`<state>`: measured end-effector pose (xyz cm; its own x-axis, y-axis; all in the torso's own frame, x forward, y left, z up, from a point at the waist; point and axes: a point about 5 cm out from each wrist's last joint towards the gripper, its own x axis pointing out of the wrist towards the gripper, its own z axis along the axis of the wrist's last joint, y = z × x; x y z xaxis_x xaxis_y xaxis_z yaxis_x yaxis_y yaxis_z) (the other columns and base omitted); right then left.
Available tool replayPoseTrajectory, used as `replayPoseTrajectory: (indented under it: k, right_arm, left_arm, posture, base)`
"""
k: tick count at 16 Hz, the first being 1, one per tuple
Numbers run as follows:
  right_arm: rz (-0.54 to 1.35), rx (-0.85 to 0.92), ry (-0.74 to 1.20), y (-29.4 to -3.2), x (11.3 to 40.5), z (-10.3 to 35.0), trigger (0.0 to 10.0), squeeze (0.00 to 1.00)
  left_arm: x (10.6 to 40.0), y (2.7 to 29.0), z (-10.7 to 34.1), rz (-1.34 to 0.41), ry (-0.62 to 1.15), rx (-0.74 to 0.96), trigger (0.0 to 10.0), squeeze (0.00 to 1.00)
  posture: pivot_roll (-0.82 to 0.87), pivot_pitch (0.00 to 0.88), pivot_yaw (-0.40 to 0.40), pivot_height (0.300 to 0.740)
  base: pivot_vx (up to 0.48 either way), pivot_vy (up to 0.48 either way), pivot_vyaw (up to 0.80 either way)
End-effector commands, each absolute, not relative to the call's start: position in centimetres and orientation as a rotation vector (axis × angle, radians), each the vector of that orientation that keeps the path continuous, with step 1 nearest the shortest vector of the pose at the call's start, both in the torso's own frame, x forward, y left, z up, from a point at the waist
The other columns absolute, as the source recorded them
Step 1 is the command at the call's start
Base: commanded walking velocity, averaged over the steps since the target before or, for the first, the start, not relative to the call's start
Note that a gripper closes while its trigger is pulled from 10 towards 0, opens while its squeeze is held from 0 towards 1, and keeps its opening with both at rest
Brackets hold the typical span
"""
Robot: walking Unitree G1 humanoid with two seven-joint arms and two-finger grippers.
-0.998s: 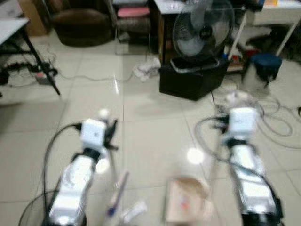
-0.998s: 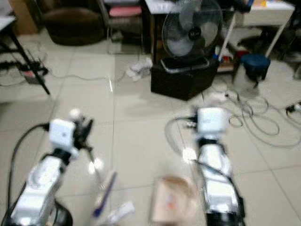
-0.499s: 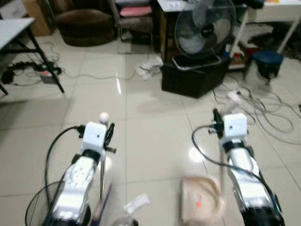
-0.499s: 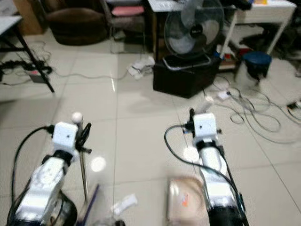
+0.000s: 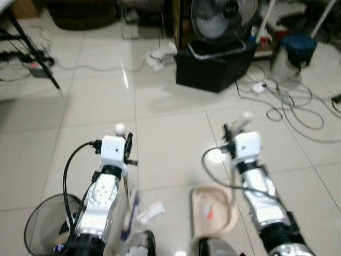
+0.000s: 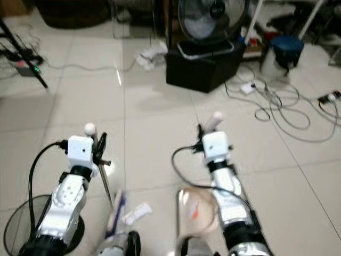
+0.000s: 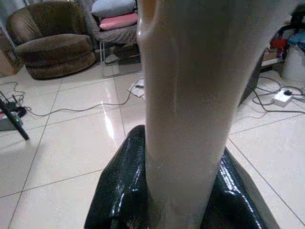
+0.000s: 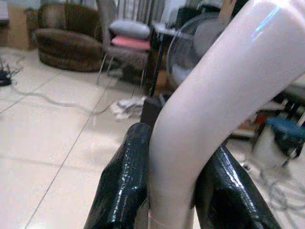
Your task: Sweep floor
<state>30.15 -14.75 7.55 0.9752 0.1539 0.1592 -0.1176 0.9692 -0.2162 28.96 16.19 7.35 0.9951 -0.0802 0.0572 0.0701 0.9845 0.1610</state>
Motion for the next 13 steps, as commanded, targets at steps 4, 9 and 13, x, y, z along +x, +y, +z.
replayPoseTrajectory:
  k: [4,9,13]
  right_arm:
    - [0.235,-0.213,-0.268,-11.1,30.7,8.3,10.0,0.0]
    - [0.265,-0.201,-0.294,-9.5,30.7,8.2,10.0,0.0]
    - [0.335,-0.279,-0.209,-8.9,29.4,5.8,10.0,0.0]
  left_arm:
    - [28.8,15.1,5.7,-0.053,-0.019,0.148,10.0,0.0]
    - [29.9,13.0,6.4,-0.017,-0.046,0.015,10.0,0.0]
    - [31.0,12.6,7.3,0.041,-0.058,-0.068,10.0,0.0]
  posture:
    - [0.03,0.309,0.024,0.74]
    - [0.03,0.32,0.029,0.74]
    - [0.04,0.319,0.028,0.74]
  base:
    - [0.0,0.0,0.0]
    - [0.0,0.0,0.0]
    - [0.0,0.0,0.0]
